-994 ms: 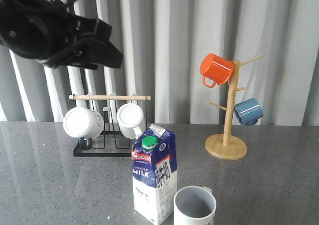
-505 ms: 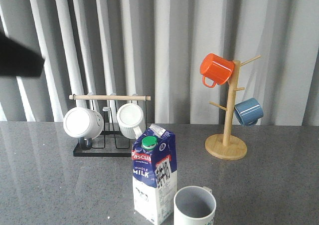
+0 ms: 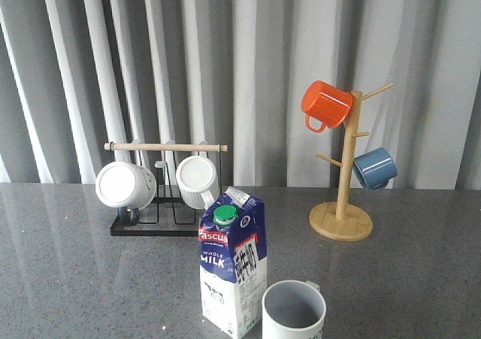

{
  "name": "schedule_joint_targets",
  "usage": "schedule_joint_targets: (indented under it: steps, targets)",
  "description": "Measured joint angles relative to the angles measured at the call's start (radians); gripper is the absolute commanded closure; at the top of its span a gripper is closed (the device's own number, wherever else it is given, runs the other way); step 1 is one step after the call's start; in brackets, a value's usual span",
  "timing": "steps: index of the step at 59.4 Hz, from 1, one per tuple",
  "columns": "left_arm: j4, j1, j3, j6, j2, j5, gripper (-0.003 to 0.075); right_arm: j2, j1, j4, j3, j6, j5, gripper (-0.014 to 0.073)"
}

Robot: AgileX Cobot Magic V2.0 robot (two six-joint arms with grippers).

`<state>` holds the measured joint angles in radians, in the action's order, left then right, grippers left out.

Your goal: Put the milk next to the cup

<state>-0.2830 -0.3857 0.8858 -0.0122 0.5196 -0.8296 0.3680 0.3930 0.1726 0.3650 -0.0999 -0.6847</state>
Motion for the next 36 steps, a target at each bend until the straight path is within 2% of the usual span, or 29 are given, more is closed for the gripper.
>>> schedule_joint_targets:
  steps: [12,20,28,36]
  targets:
    - [0.006,0.0,-0.143,0.0,-0.147,0.012,0.0728,0.0,0.0,0.0,0.0,0.0,-0.001,0.0601]
    - [0.069,0.0,-0.22,-0.035,-0.179,0.098,0.0728,0.0,0.0,0.0,0.0,0.0,-0.002,0.0601]
    - [0.143,0.001,-0.376,-0.048,-0.184,0.306,0.0728,0.0,0.0,0.0,0.0,0.0,-0.001,0.0601]
    - [0.164,0.032,-0.587,-0.048,-0.184,0.637,0.0728,0.0,0.0,0.0,0.0,0.0,-0.001,0.0601]
